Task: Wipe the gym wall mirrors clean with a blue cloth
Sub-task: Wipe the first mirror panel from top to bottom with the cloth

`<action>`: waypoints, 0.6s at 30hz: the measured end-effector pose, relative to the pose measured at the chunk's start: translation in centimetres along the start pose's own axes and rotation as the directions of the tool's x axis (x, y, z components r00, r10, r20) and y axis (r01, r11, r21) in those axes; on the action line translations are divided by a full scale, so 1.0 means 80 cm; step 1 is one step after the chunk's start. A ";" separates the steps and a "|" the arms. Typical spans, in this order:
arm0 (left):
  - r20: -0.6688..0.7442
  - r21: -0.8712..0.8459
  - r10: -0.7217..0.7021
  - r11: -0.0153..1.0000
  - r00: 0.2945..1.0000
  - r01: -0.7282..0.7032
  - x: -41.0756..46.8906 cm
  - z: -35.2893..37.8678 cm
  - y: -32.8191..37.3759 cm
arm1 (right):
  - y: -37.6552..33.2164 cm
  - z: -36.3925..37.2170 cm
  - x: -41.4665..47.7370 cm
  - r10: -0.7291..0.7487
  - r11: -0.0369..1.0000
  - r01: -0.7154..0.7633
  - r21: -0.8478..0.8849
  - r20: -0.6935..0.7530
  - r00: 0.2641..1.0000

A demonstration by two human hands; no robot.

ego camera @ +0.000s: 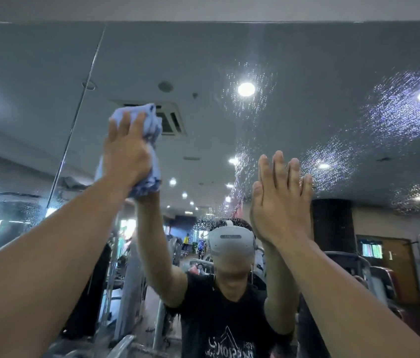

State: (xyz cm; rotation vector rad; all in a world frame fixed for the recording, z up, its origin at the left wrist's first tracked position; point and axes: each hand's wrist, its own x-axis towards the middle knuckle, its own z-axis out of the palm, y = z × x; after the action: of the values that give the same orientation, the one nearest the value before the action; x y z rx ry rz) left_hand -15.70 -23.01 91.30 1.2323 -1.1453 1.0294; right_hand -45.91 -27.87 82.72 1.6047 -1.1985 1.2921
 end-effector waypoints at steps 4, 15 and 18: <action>0.032 0.047 0.249 0.967 0.968 -0.251 0.010 0.017 0.094 | 0.001 0.002 -0.002 -0.004 1.000 0.004 0.015 -0.018 1.000; 0.147 0.037 0.733 0.667 0.664 -0.744 -0.116 -0.003 -0.038 | 0.002 -0.003 -0.002 0.000 1.000 -0.001 0.017 0.017 1.000; 0.063 -0.027 0.386 0.923 0.920 -0.385 -0.066 -0.005 -0.043 | 0.001 0.002 0.000 0.000 1.000 0.000 0.016 0.000 1.000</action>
State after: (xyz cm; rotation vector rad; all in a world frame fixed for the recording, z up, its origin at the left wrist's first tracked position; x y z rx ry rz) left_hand -13.06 -22.77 85.54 1.0568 -1.4850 1.2753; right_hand -45.92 -28.01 82.69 1.6164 -1.1909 1.3050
